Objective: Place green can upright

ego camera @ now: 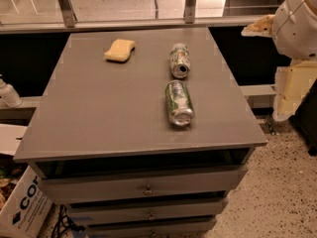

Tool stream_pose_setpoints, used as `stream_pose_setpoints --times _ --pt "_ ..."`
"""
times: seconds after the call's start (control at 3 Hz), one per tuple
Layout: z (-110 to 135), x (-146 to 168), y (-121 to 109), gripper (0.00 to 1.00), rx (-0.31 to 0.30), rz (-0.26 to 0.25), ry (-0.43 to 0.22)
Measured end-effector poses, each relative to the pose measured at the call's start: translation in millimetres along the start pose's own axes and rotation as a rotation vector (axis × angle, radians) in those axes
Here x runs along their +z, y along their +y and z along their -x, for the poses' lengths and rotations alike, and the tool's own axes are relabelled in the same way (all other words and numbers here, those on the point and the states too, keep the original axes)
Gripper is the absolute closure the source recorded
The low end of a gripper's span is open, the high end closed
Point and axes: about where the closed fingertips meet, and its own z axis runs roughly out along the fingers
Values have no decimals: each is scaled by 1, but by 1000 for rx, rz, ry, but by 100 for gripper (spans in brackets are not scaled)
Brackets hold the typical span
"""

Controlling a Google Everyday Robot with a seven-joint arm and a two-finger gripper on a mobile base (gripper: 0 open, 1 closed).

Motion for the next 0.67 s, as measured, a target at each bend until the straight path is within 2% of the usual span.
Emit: stream_pose_setpoints --times 0.33,0.67 --pt "-2 2 -18 0 -186 -11 1" --pt "-5 14 -30 0 -354 12 -14"
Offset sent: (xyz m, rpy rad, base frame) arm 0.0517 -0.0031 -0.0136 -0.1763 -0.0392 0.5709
